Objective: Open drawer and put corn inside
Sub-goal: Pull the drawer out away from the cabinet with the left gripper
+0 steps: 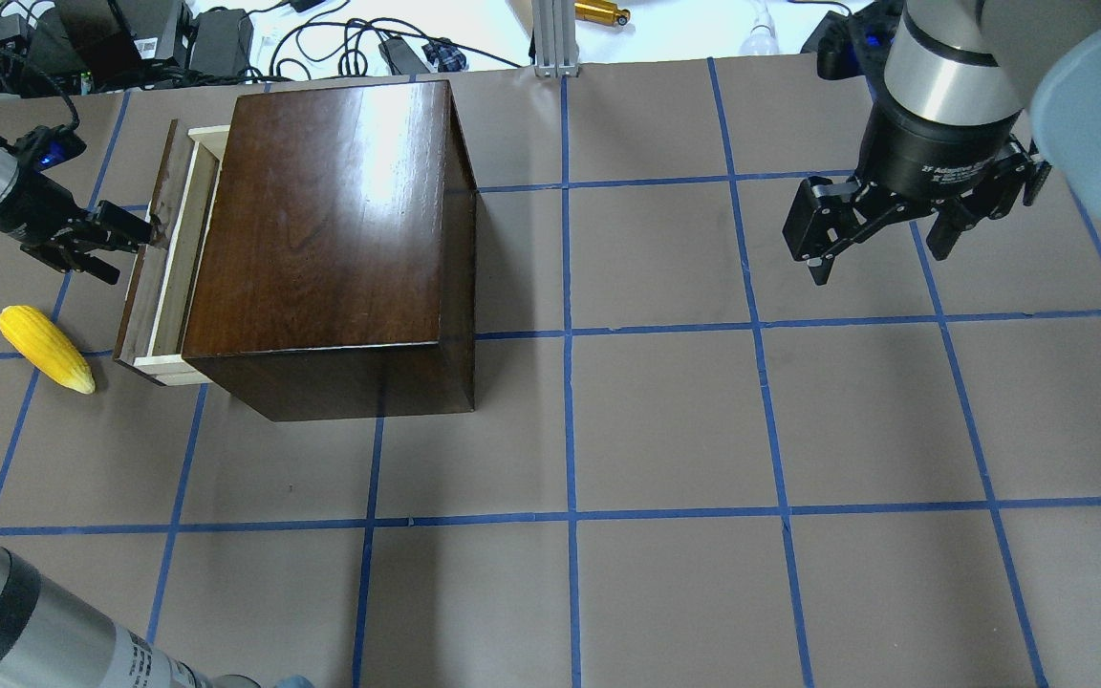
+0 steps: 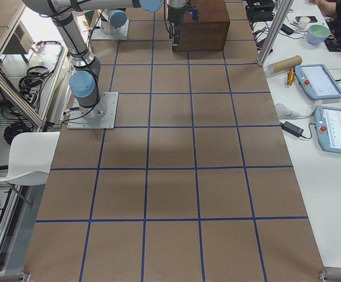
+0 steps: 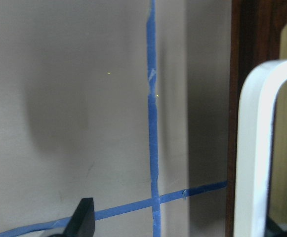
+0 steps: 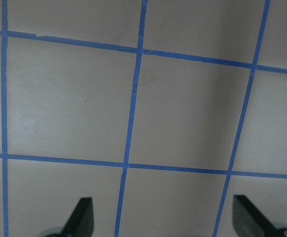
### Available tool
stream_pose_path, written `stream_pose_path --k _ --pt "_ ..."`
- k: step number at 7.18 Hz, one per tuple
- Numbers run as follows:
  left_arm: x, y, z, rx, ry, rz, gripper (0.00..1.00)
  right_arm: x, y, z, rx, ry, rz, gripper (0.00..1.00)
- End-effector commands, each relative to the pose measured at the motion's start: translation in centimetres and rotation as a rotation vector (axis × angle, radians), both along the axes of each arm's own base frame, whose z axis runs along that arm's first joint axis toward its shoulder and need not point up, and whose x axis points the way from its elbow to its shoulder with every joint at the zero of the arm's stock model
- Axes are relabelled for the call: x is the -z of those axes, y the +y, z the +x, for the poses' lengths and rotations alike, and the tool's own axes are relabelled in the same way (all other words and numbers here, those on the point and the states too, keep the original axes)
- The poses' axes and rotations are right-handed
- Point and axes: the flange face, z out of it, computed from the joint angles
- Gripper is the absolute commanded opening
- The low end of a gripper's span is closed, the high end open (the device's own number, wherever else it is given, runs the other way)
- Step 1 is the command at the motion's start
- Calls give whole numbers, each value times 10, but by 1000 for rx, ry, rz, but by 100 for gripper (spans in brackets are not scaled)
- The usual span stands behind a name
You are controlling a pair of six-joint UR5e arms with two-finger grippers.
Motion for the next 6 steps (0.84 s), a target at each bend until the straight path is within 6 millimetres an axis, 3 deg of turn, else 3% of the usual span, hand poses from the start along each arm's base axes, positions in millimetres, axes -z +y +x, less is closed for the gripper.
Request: stream_pose_path --k 1,4,6 --pt "0 4 12 -11 -16 5 100 0 0 0 0 1 -1 100" --pt "-1 5 15 -11 -26 6 100 0 0 0 0 0 -1 100" --pt "-1 10 28 -32 -26 6 100 0 0 0 0 0 -1 100"
